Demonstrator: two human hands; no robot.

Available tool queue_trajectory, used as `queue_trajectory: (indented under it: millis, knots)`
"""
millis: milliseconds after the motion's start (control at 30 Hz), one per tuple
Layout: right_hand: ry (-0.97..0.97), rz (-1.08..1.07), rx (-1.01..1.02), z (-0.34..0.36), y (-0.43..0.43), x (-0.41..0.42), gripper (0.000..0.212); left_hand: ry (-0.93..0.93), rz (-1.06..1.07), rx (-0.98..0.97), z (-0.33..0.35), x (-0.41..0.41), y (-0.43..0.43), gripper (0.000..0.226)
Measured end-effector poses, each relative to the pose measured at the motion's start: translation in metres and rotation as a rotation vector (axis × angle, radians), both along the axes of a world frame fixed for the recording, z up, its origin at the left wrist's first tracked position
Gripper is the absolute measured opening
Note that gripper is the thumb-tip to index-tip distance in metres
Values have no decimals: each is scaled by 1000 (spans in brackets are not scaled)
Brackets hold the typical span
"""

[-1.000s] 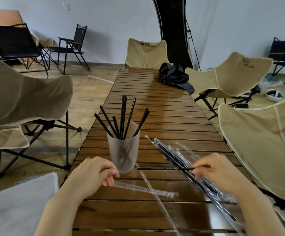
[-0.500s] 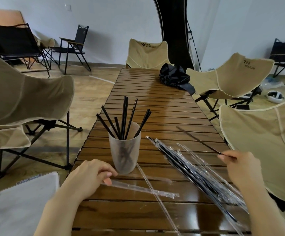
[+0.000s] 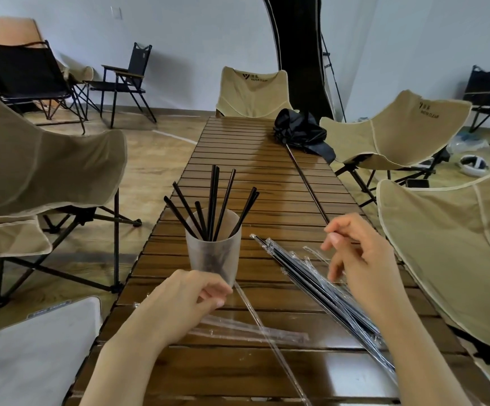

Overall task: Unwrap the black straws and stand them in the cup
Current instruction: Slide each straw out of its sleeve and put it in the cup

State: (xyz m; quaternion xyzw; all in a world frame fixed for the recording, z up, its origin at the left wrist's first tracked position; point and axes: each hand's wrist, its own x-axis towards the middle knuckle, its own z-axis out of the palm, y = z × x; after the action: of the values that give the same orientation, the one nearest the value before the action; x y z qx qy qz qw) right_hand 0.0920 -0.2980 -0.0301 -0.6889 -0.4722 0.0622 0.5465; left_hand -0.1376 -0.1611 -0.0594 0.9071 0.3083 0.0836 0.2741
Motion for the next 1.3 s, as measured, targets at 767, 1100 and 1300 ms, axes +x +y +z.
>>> queue_trajectory:
  millis: [767,1100,1300]
  knots:
    - [-131,116,323,48,22,-80,20,-105,28,85,7,0,1,7]
    - [-207,119,-193,13,37,-78,37,-42,165,80,3,-8,7,18]
    - [-101,129,154,25,28,-73,33,-50,153,55,2,-6,6,16]
